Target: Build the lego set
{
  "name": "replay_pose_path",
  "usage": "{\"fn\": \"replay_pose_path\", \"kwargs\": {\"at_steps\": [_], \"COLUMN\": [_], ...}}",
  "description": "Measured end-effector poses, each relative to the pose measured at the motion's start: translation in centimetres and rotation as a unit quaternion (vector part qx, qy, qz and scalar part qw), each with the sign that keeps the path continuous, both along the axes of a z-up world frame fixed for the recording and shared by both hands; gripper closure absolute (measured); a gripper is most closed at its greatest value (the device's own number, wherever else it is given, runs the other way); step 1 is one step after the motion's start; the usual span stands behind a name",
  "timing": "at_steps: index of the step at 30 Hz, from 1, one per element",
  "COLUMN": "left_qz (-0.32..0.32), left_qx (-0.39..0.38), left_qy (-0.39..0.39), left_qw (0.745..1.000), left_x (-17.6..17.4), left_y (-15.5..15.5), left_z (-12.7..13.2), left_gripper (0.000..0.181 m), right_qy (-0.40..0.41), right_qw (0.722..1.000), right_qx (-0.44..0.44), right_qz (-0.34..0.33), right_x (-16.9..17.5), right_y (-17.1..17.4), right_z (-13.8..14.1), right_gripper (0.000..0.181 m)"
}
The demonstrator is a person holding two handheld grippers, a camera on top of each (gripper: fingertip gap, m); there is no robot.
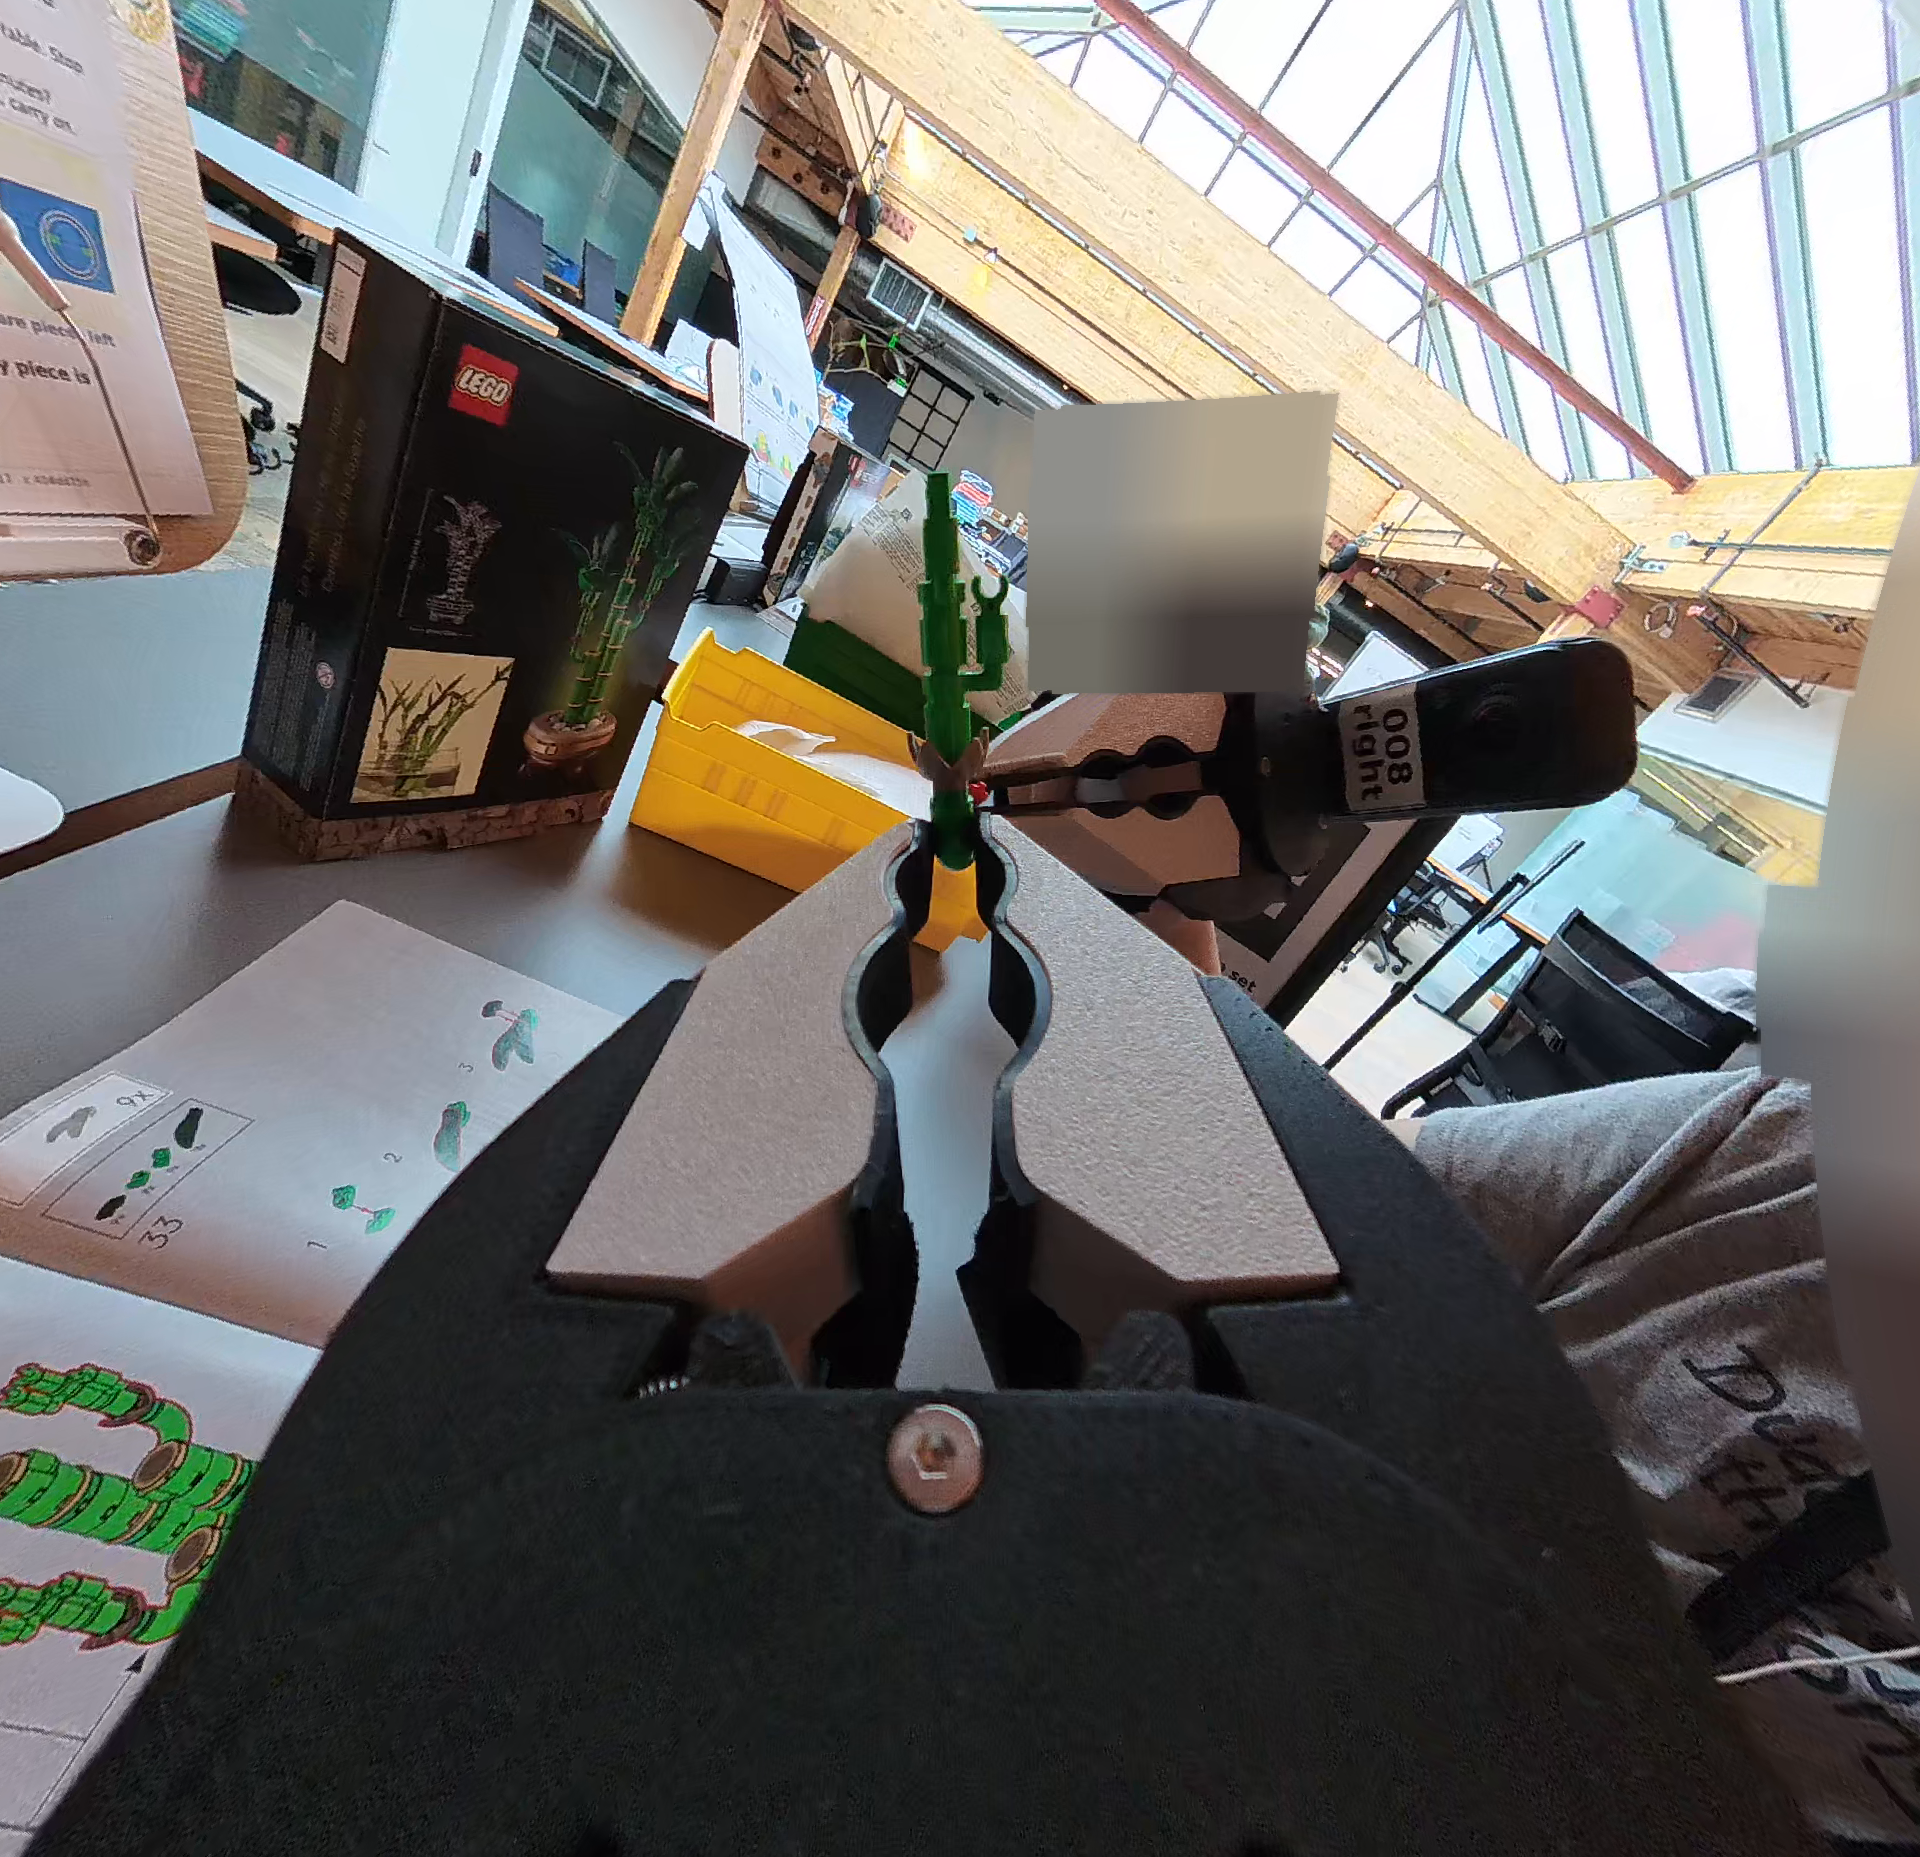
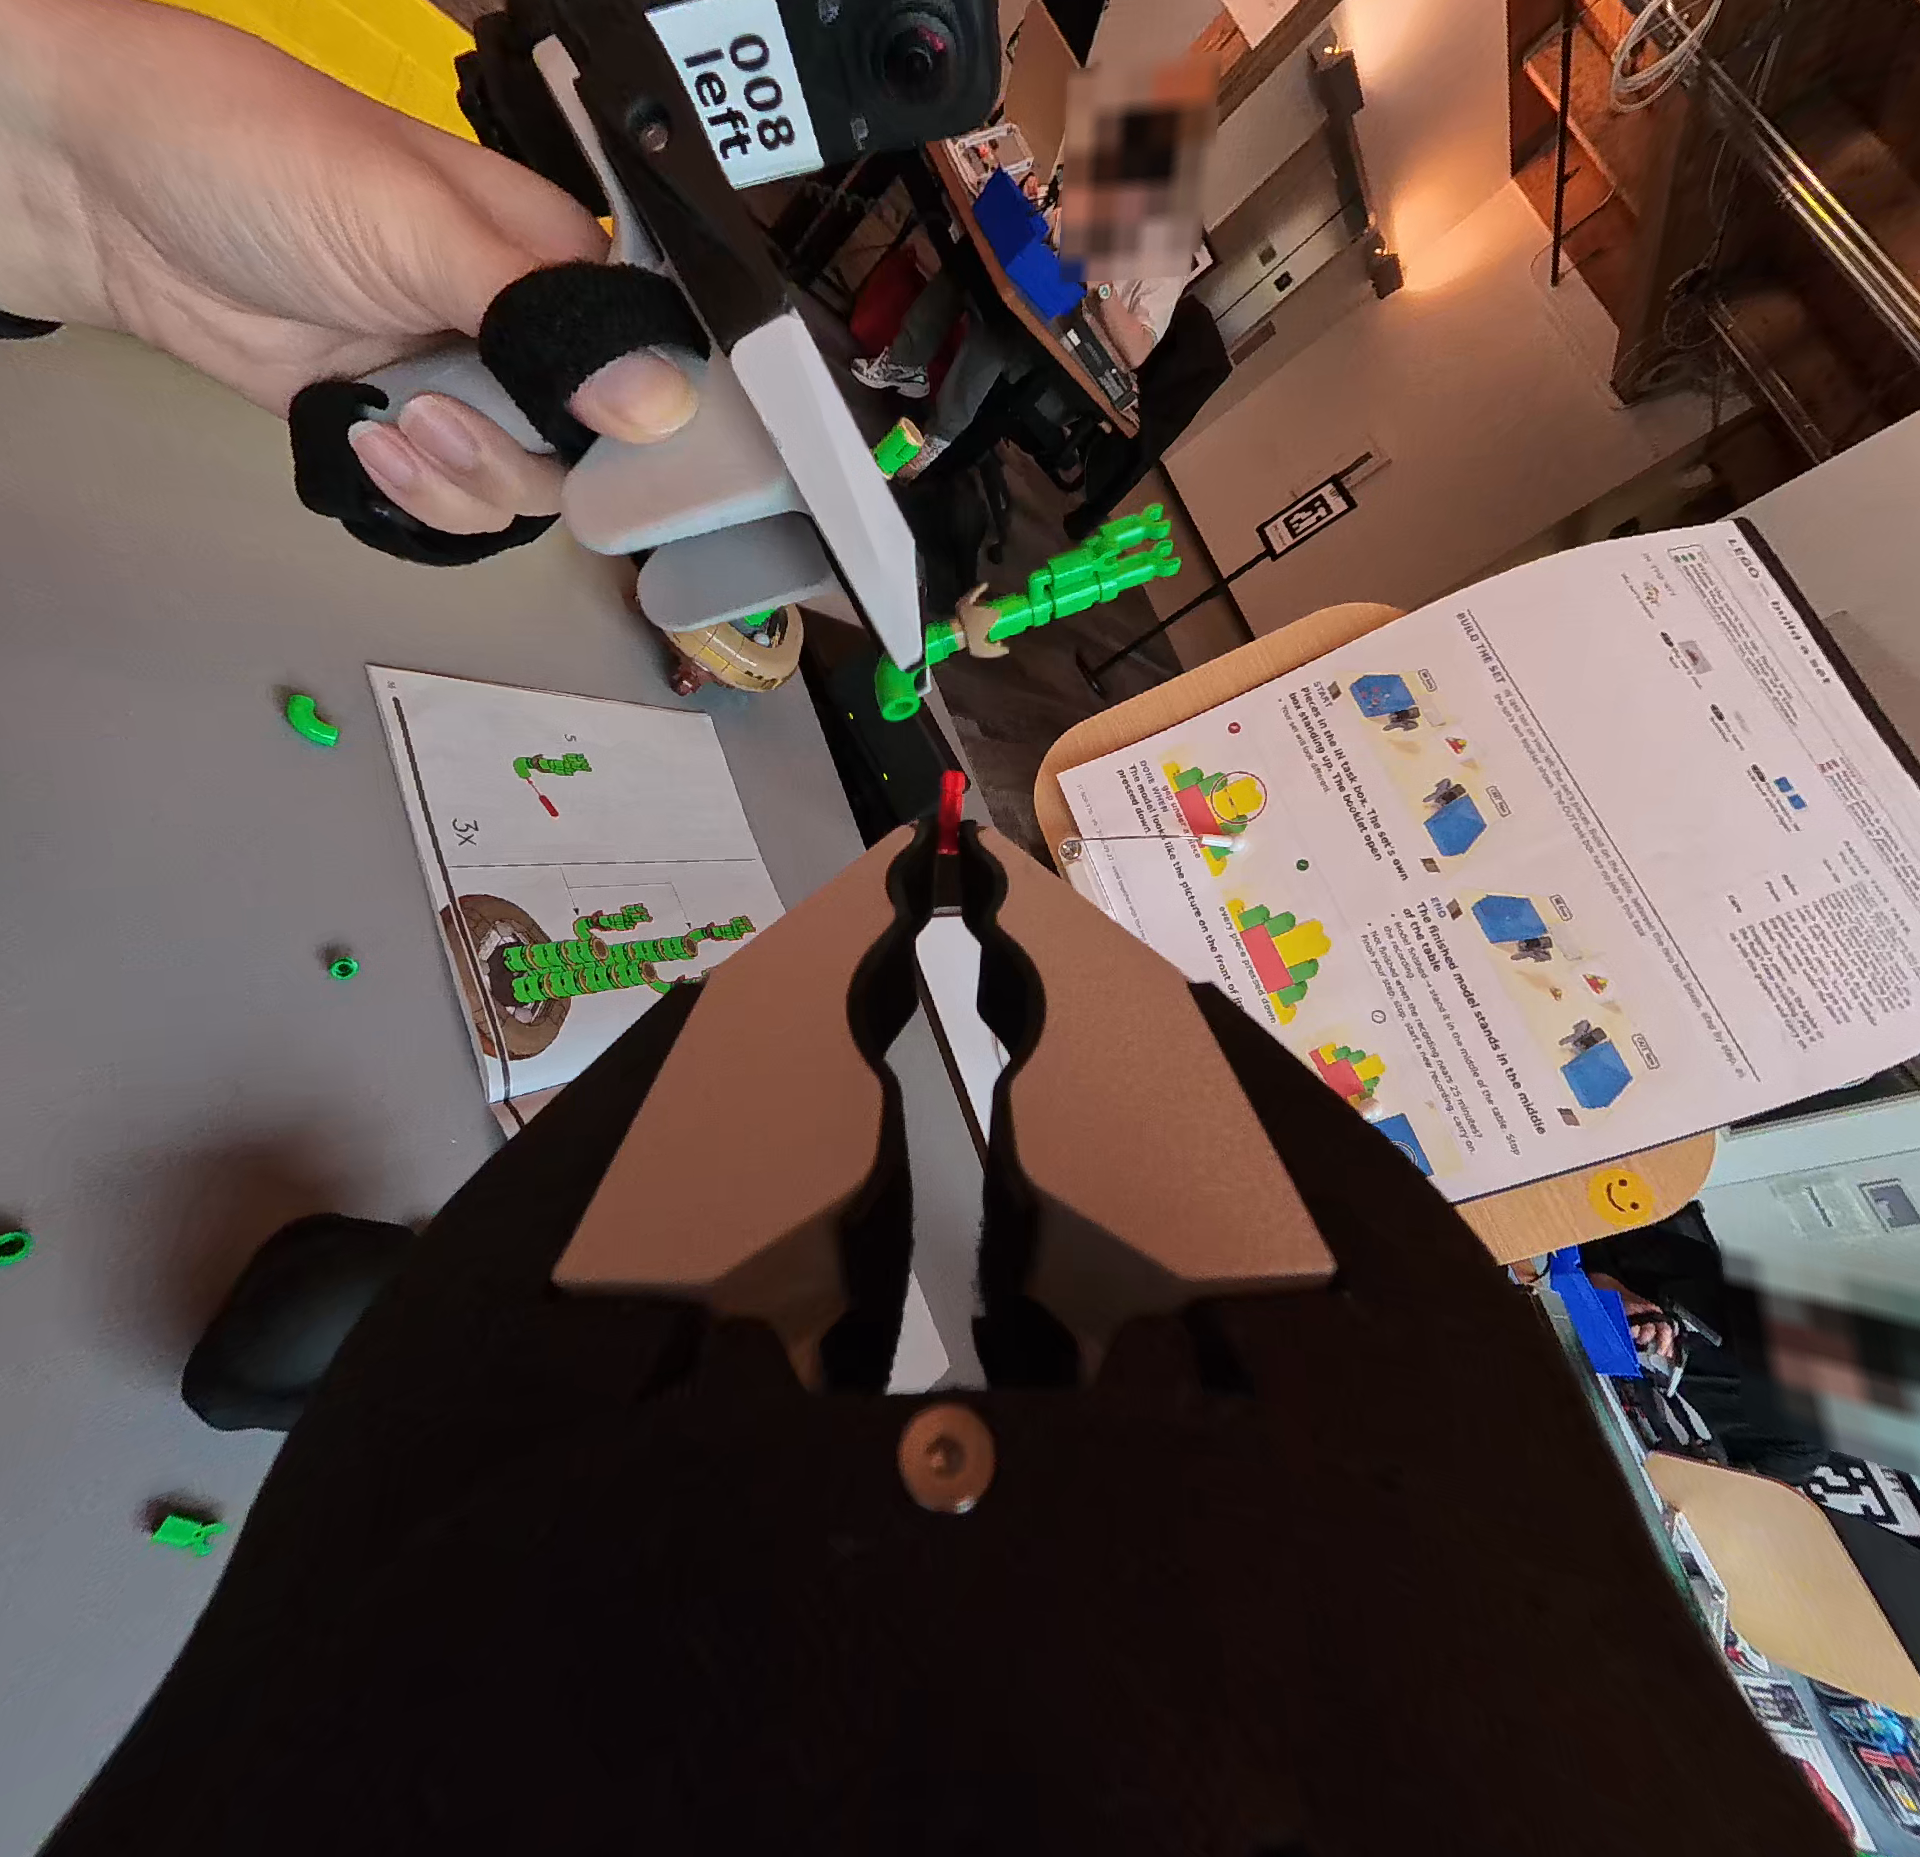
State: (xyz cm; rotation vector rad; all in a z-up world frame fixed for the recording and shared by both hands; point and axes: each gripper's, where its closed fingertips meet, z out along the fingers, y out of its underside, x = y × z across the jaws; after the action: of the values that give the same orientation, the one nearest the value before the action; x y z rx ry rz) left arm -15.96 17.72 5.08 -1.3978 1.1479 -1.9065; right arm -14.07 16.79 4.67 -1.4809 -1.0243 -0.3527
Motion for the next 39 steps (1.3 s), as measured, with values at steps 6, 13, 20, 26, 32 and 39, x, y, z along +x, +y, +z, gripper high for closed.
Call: {"fn": "replay_pose_path", "kwargs": {"at_steps": [6, 13, 20, 26, 32, 39], "left_qz": [-0.014, -0.036, -0.039, -0.036, -0.039, -0.025], "left_qx": [-0.013, -0.032, -0.023, -0.004, -0.003, 0.024], "left_qy": [-0.007, -0.011, -0.001, 0.014, 0.022, 0.049], "left_qw": [1.000, 0.999, 0.999, 0.999, 0.999, 0.998], "left_x": [0.4, 0.4, 0.6, 0.8, 0.8, 1.0], "left_y": [-0.4, -0.8, -1.1, -1.3, -1.3, -1.2], "left_z": [0.0, 0.0, -0.4, -0.9, -1.1, -1.9], "left_gripper": [0.177, 0.177, 0.177, 0.177, 0.177, 0.177], "right_qy": [-0.009, -0.027, -0.033, -0.049, -0.060, -0.096], "right_qw": [1.000, 1.000, 0.999, 0.998, 0.998, 0.995], "right_qx": [-0.015, -0.012, -0.019, -0.030, -0.031, -0.034], "right_qz": [-0.002, 0.000, 0.009, 0.007, 0.004, -0.007], "right_x": [-0.4, -0.9, -1.0, -0.8, -0.9, -0.8], "right_y": [0.0, -0.5, -0.6, -0.5, -0.4, -0.3], "right_z": [-0.5, -0.3, -0.7, -1.4, -1.6, -2.2], "right_gripper": [0.180, 0.180, 0.180, 0.180, 0.180, 0.180]}}
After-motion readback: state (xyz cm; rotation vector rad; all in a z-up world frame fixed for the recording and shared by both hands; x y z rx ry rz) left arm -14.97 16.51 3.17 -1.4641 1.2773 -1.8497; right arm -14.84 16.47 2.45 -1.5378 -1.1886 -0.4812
